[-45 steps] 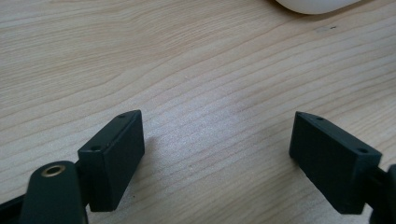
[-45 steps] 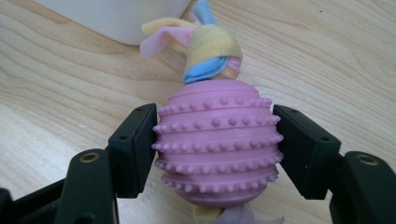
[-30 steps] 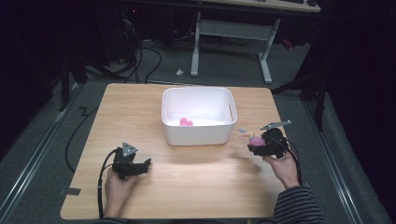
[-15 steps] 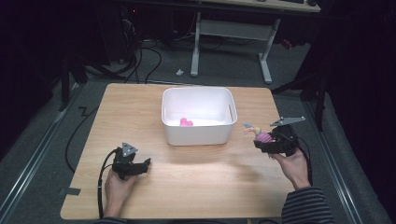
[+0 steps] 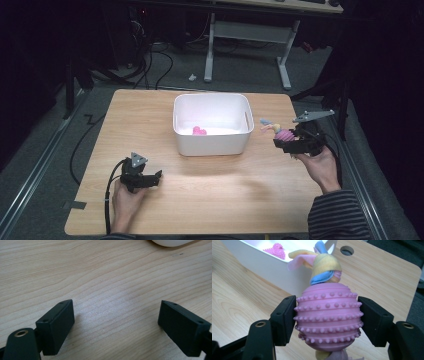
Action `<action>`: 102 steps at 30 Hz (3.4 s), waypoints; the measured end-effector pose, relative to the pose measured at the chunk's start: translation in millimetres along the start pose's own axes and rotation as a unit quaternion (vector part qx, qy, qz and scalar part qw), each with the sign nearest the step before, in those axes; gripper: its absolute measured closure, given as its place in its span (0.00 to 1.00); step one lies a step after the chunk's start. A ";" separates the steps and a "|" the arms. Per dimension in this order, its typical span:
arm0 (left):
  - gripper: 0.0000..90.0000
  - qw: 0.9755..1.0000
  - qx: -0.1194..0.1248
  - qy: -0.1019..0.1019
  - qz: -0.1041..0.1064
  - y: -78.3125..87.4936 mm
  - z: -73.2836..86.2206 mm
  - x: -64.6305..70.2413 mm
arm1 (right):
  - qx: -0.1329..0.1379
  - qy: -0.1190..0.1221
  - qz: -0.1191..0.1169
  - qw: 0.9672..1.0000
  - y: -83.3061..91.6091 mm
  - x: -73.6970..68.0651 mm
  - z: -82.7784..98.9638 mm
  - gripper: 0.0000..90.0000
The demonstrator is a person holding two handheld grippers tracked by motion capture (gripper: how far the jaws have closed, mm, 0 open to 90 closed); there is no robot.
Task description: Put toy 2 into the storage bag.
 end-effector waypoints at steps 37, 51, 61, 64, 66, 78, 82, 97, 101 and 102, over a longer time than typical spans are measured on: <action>0.15 1.000 0.000 0.001 0.000 0.0 0.0 0.1 | 0.008 0.061 -0.046 0.997 -17.3 -37.0 -92.2 0.38; 0.16 1.000 0.000 0.000 -0.001 0.1 0.1 -0.1 | 0.007 0.079 -0.049 0.996 -33.1 -49.5 -118.4 0.38; 0.16 1.000 0.001 0.000 -0.001 0.0 0.1 -0.2 | 0.000 0.087 -0.057 0.995 -53.0 -62.7 -134.0 0.38; 0.16 1.000 0.000 0.001 -0.001 0.1 0.0 -0.1 | -0.004 0.091 -0.060 0.994 -59.7 -65.9 -136.3 0.38; 0.16 1.000 0.000 0.001 -0.001 0.0 0.0 -0.1 | -0.006 0.094 -0.062 0.994 -64.0 -68.3 -137.4 0.38; 0.16 1.000 0.001 0.001 -0.001 0.0 0.0 -0.1 | -0.025 0.114 -0.074 0.990 -82.7 -84.8 -139.6 0.38; 0.16 1.000 0.001 0.001 -0.001 0.0 0.0 0.0 | -0.026 0.115 -0.084 0.989 -85.8 -88.4 -138.7 0.38; 0.16 1.000 0.001 0.001 -0.001 0.0 0.0 -0.1 | -0.036 0.126 -0.089 0.987 -90.4 -97.9 -135.6 0.37; 0.16 1.000 0.001 0.001 0.000 0.0 0.0 0.0 | -0.034 0.118 -0.098 0.988 -88.1 -97.5 -135.1 0.34; 0.16 1.000 0.001 0.002 -0.001 0.0 0.0 0.0 | -0.032 0.121 -0.095 0.988 -87.2 -97.2 -134.9 0.34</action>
Point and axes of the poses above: each handheld gripper's, and its own axes: y roughly backward along the jaws, z roughly out of its underside, x roughly to its right, the point moved 4 cm from there along -y, roughly forward along the jaws, and after that the axes turned 13 degrees about -x, right-handed, at the moved point
